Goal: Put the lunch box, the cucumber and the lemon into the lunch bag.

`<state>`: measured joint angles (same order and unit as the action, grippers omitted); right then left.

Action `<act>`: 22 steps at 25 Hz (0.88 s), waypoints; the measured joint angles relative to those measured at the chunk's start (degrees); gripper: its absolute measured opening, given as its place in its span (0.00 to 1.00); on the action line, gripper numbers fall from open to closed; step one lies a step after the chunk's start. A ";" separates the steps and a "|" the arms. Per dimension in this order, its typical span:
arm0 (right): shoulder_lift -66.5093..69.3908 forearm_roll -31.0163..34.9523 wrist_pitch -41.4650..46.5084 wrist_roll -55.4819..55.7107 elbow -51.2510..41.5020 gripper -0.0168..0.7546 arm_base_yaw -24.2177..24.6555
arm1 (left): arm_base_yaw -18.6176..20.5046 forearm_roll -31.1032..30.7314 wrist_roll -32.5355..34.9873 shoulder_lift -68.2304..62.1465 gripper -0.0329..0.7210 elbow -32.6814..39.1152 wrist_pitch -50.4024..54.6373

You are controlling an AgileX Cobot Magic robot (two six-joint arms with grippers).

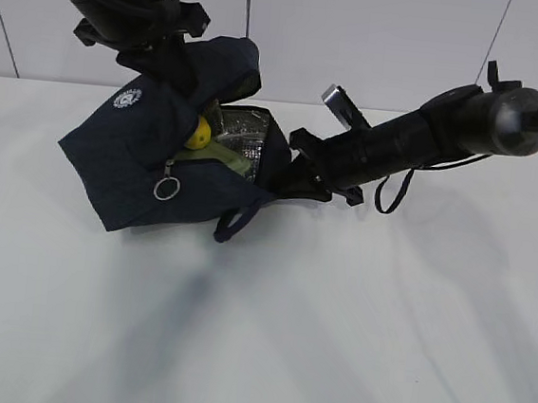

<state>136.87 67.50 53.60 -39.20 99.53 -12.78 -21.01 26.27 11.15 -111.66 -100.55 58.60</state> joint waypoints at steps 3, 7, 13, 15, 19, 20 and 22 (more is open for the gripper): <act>0.00 0.97 0.13 -1.16 0.00 0.06 0.00 | 0.00 0.22 0.00 0.00 0.04 0.00 0.00; 0.12 0.95 4.49 -1.50 2.72 0.05 1.06 | 0.09 2.34 0.00 0.00 0.04 0.00 0.00; -2.29 0.20 10.37 -1.16 6.59 0.04 3.63 | 0.23 6.88 -0.09 0.00 0.04 0.00 -0.26; -4.30 0.07 10.65 -1.12 6.57 0.04 4.31 | -0.41 9.21 -0.09 0.00 0.04 0.00 -1.49; -7.16 -2.94 11.72 0.65 8.18 0.04 5.97 | -2.94 13.12 -0.09 0.00 0.04 0.00 -4.87; -7.60 -4.71 12.55 1.88 9.32 0.04 6.27 | -3.82 13.88 -0.13 0.00 0.04 0.00 -5.68; -8.21 -8.78 14.15 4.71 12.04 0.04 6.82 | -5.68 15.59 -0.22 0.00 0.04 0.00 -7.29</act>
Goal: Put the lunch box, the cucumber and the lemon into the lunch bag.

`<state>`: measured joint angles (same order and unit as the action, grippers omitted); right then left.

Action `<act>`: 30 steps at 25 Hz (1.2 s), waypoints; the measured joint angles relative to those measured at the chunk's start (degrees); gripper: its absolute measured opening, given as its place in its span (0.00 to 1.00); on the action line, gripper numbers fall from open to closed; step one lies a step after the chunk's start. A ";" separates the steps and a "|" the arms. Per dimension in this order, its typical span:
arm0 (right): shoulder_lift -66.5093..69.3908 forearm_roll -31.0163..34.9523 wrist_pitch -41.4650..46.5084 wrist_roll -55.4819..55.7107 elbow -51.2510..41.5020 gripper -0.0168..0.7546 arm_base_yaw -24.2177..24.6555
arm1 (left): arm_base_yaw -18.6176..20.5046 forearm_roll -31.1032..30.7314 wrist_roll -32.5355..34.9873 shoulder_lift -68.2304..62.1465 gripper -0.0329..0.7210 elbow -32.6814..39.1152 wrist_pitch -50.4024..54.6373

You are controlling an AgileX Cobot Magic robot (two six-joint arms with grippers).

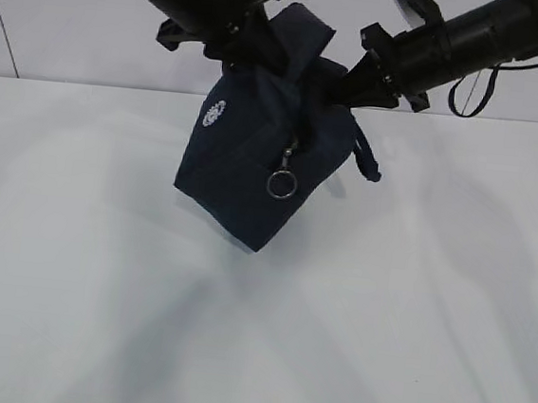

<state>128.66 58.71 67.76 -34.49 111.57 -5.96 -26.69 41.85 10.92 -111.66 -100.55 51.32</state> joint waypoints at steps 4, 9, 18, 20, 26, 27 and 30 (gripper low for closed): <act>-0.03 -8.26 1.92 5.50 7.13 0.04 -0.03 | -3.33 4.11 -0.04 -1.55 0.04 0.00 -3.03; -0.03 -18.81 2.95 11.98 14.75 0.04 -0.03 | -6.38 7.84 -0.04 -4.91 0.04 0.10 -7.21; -0.12 -27.34 4.34 16.26 15.70 0.04 -0.03 | -7.18 11.06 -0.04 -8.97 0.04 0.21 -9.25; -0.12 -27.34 4.34 16.39 15.70 0.04 -0.13 | -7.18 11.06 -0.13 -8.96 0.04 0.21 -9.47; -0.12 -27.34 4.34 16.48 15.70 0.06 -0.37 | -7.18 8.14 -2.82 -8.96 0.05 0.21 -9.60; -0.12 -27.34 4.34 16.48 15.70 0.08 -0.46 | -7.18 7.34 -3.43 -8.96 0.07 0.21 -9.60; -0.12 -26.52 3.97 16.48 15.94 0.19 -0.50 | -7.18 6.48 -4.28 -8.96 0.17 0.21 -9.50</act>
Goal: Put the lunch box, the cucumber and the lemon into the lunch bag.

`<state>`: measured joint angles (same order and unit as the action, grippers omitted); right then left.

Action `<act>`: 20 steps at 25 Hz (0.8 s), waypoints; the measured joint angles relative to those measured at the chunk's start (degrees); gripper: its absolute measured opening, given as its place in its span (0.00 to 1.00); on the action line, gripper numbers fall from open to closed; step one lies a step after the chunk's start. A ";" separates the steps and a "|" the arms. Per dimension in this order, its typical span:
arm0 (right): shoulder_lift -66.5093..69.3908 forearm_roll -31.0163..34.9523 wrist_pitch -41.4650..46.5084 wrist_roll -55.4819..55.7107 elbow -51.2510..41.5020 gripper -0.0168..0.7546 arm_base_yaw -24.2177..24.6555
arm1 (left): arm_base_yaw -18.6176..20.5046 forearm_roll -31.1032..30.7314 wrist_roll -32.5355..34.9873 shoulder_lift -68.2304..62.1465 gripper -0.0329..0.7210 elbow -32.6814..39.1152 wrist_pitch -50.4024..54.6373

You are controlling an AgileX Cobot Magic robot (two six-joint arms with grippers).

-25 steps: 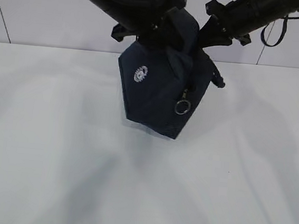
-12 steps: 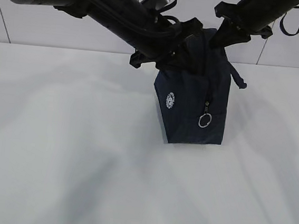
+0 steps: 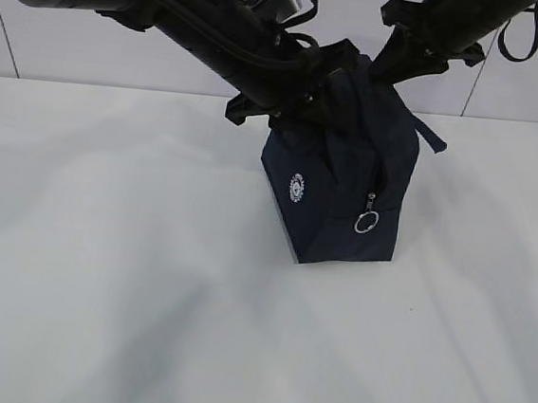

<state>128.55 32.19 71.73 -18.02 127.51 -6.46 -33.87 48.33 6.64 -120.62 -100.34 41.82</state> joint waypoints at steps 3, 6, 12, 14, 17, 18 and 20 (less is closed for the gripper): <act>0.00 0.25 -0.10 1.09 0.10 0.36 0.00 | 0.00 0.00 -0.44 0.00 0.35 0.00 0.26; 0.00 1.08 -0.10 1.83 0.10 0.47 0.00 | 0.00 0.00 -0.78 0.00 0.48 0.00 1.08; 0.00 2.93 -0.10 2.19 3.91 0.50 0.00 | 0.67 -4.34 -0.92 2.43 0.52 0.00 2.47; -0.04 4.66 -0.10 2.33 6.59 0.50 0.00 | 0.89 -7.41 -0.92 5.12 0.52 0.00 2.78; -0.84 6.98 -0.10 2.33 10.61 0.47 0.00 | 0.89 -13.85 -1.01 9.45 0.52 0.00 3.27; -1.42 7.55 -0.10 2.33 11.75 0.47 0.00 | 0.89 -16.70 -1.01 10.98 0.52 0.00 3.35; -2.91 8.89 -0.10 2.33 14.14 0.46 0.00 | 0.89 -21.82 -1.01 13.85 0.52 0.00 3.49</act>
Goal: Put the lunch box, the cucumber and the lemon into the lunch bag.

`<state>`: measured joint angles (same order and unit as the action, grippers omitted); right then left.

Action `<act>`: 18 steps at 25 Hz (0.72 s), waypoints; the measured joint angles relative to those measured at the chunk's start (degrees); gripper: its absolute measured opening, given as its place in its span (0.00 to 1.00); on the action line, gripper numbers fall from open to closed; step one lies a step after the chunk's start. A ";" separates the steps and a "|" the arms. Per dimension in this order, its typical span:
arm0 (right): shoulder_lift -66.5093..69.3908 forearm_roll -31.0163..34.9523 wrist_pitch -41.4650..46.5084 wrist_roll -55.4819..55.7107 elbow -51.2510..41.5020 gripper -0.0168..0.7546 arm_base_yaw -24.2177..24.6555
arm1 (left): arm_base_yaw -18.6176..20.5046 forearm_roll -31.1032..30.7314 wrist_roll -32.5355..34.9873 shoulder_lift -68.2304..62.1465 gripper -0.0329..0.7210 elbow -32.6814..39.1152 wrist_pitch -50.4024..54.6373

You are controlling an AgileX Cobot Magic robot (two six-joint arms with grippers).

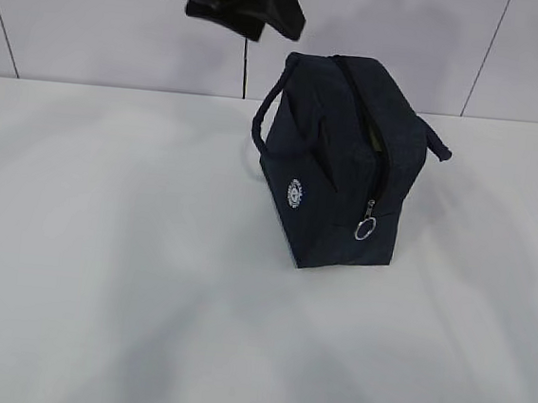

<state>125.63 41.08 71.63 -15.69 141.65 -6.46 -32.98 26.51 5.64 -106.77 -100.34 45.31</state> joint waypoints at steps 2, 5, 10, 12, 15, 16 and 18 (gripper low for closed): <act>-2.17 0.78 0.11 0.00 1.75 0.46 -0.10 | 0.00 -4.56 0.00 2.98 0.52 0.00 0.14; -6.15 1.22 0.11 0.00 3.07 0.46 -0.09 | 0.00 -9.50 0.00 6.83 0.52 0.00 0.22; -13.61 0.92 -0.40 -1.11 3.52 0.46 -0.09 | 0.00 -15.23 0.00 11.12 0.52 0.00 -0.14; -16.58 -0.13 -0.40 -1.71 3.52 0.46 -0.09 | 0.00 -16.16 0.00 12.28 0.52 0.00 -0.14; -20.31 -2.57 -0.44 -2.12 3.65 0.46 -0.09 | 0.00 -16.42 0.00 13.46 0.52 0.00 -0.59; -21.27 -3.29 -0.44 -2.21 3.65 0.46 -0.09 | 0.00 -16.53 0.00 13.81 0.52 0.00 -0.70; -23.20 -4.12 -0.44 -2.33 3.65 0.46 -0.09 | 0.00 -16.64 0.00 14.21 0.52 0.00 -0.92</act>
<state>102.44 36.97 71.19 -18.02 145.30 -6.55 -32.98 9.86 5.64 -92.56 -100.34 44.38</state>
